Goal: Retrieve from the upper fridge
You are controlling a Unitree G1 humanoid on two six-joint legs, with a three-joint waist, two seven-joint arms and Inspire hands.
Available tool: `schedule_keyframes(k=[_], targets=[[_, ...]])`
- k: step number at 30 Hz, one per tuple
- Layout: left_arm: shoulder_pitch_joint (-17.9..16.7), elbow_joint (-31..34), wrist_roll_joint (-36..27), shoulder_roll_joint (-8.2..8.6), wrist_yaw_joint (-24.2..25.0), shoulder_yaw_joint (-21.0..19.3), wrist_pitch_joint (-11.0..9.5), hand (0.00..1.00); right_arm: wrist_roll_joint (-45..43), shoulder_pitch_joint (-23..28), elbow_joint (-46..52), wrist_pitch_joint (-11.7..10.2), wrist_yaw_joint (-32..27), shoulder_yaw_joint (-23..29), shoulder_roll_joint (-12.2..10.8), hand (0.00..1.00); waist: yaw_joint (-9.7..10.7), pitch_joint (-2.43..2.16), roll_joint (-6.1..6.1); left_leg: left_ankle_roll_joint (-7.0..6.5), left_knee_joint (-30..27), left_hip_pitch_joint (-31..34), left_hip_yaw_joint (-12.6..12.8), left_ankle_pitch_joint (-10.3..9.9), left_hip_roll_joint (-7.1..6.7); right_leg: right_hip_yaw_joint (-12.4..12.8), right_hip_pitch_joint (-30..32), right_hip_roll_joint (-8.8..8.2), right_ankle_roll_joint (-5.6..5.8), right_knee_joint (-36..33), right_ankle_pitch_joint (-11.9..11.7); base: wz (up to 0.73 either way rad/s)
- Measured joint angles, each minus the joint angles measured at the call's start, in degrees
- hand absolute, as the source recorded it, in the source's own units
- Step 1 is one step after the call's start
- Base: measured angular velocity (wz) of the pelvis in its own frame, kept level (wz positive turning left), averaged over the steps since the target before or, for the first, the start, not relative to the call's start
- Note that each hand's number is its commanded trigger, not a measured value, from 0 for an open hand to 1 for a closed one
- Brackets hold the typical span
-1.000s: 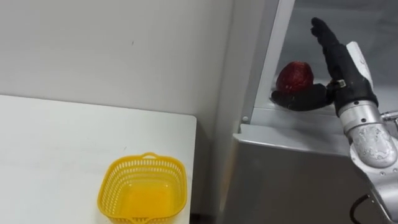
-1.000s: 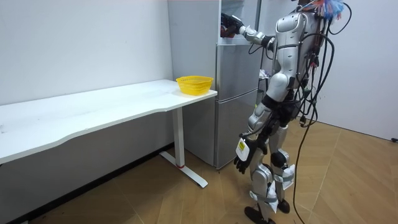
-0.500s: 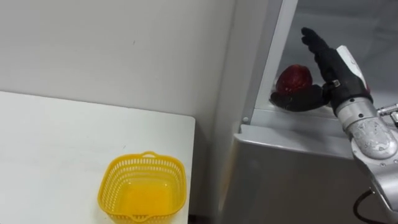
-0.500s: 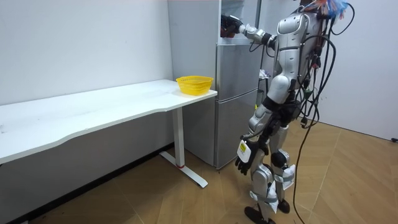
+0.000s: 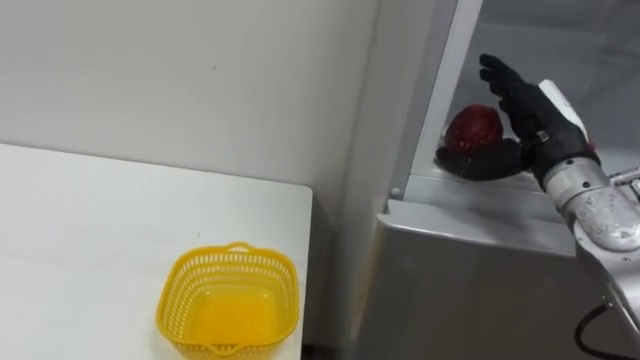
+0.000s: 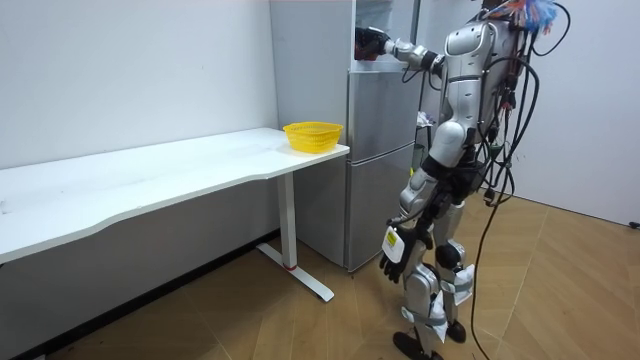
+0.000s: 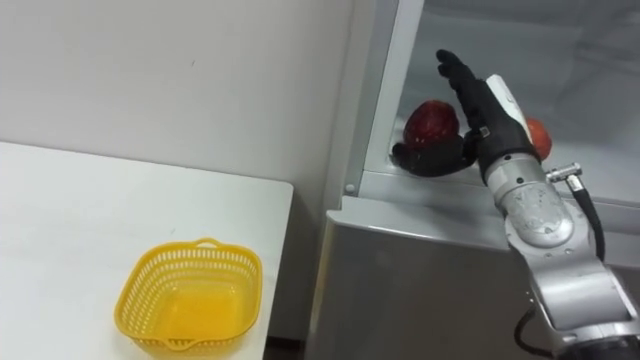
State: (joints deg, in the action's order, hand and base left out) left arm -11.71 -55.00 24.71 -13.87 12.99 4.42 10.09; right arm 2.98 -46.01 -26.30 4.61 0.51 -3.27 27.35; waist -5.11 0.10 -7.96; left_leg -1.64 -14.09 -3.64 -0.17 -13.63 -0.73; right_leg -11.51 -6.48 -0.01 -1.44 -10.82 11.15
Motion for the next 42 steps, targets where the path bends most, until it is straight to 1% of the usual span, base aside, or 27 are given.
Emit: schedule_keyframes(k=[4,6,9,12,14,17,18,19,20,33,35,37,39,42], targets=[[0.0,1.2,-0.3,0.03,0.0,-1.5,0.9,0.00,4.0,-3.1,-5.2,0.5,2.0,0.1,0.0,0.00,0.0,0.03,0.35,0.00,-0.4,0.1,0.1,0.0,0.03,0.1,-0.1,0.04,-0.01,0.0,0.0,0.00],[0.6,1.2,-0.3,0.16,0.0,-1.5,1.2,0.00,5.4,-4.0,-6.7,0.7,3.6,0.0,0.0,0.00,0.0,0.00,1.04,0.00,-0.5,0.0,0.0,0.0,-0.04,0.2,-0.3,-0.01,-0.03,0.0,0.0,0.00],[1.0,1.0,-0.4,0.43,-0.3,-1.4,1.4,0.00,8.3,-4.0,-7.2,1.5,5.4,0.0,0.0,0.00,0.0,-0.05,1.94,0.00,-0.6,-0.2,0.0,0.0,-0.04,0.2,-0.5,-0.02,-0.03,0.1,0.0,0.00],[0.9,1.0,-0.4,0.63,-1.1,-1.4,1.7,0.00,10.1,-3.9,-7.8,1.8,6.3,-0.1,0.0,0.00,0.0,-0.04,2.27,0.06,-0.6,-0.3,0.0,0.0,0.01,0.3,-0.6,0.07,-0.07,0.1,0.0,0.00],[0.9,1.0,-0.4,1.03,-1.2,-1.4,2.2,0.00,10.6,-3.9,-8.6,1.9,6.8,-0.1,-0.1,0.00,0.0,-0.02,2.29,0.08,-0.6,-0.6,0.0,0.1,0.02,0.2,-1.0,0.09,-0.07,0.1,0.0,0.00],[1.0,1.0,-0.4,1.39,-1.2,-1.4,2.5,0.00,10.7,-3.9,-8.6,2.8,7.4,-0.1,-0.1,0.00,0.0,0.02,2.19,0.08,-0.5,-0.9,0.0,0.1,0.01,0.2,-1.3,0.07,-0.08,0.1,0.0,0.00],[1.0,1.0,-0.4,1.39,-1.2,-1.4,2.6,0.00,10.7,-3.9,-8.6,3.0,7.7,-0.1,-0.1,0.30,0.0,0.01,2.17,0.08,-0.5,-1.0,0.0,0.1,0.01,0.2,-1.4,0.07,-0.08,0.1,0.0,0.00],[1.0,1.0,-0.4,1.38,-1.2,-1.4,2.6,0.00,10.7,-3.9,-8.6,3.1,7.8,-0.1,-0.1,0.81,0.0,0.01,2.14,0.08,-0.4,-1.0,0.0,0.1,-0.01,0.2,-1.5,0.05,-0.07,0.1,0.0,0.00],[1.0,1.0,-0.4,1.38,-1.3,-1.4,2.7,0.00,10.7,-3.9,-8.6,3.1,7.9,-0.1,-0.1,1.00,0.0,0.01,2.10,0.08,-0.4,-1.0,0.0,0.1,-0.02,0.2,-1.5,0.05,-0.08,0.1,0.0,0.00],[1.3,0.1,-0.4,1.41,-1.6,-1.2,3.4,0.00,10.5,-4.0,-8.7,2.9,9.4,0.2,-0.1,1.00,0.0,-0.20,1.60,0.08,-0.4,-1.1,0.0,0.1,0.00,0.5,-1.4,0.08,-0.13,0.2,-0.1,0.00],[1.4,-0.3,-0.5,1.41,-1.7,-1.2,3.6,0.00,10.6,-4.0,-8.7,2.5,9.4,0.2,-0.1,1.00,-0.1,-0.27,1.39,0.08,-0.4,-1.1,0.1,0.1,0.02,0.6,-1.5,0.10,-0.13,0.2,-0.1,0.00],[1.4,-0.3,-0.5,1.41,-2.1,-1.2,3.7,0.00,10.5,-4.0,-8.9,2.6,9.0,0.2,-0.1,1.00,0.0,-0.21,1.30,0.08,-0.4,-1.3,0.1,0.1,0.03,0.6,-1.6,0.10,-0.13,0.2,-0.1,0.00],[1.4,-0.3,-0.6,1.43,-2.7,-0.9,3.7,0.00,10.5,-4.0,-8.9,2.9,8.9,0.1,-0.1,1.00,0.0,0.15,1.25,0.08,-0.3,-1.5,0.2,0.1,0.03,0.7,-1.7,0.11,-0.15,0.1,-0.1,-0.04],[1.6,-0.3,-0.5,1.44,-2.8,-0.9,3.7,0.00,10.4,-4.0,-8.9,3.0,8.7,-0.2,-0.1,1.00,-0.1,0.13,1.22,0.08,0.5,-1.5,0.4,0.1,0.05,1.2,-1.6,0.20,-0.15,0.1,-0.1,-0.04]])
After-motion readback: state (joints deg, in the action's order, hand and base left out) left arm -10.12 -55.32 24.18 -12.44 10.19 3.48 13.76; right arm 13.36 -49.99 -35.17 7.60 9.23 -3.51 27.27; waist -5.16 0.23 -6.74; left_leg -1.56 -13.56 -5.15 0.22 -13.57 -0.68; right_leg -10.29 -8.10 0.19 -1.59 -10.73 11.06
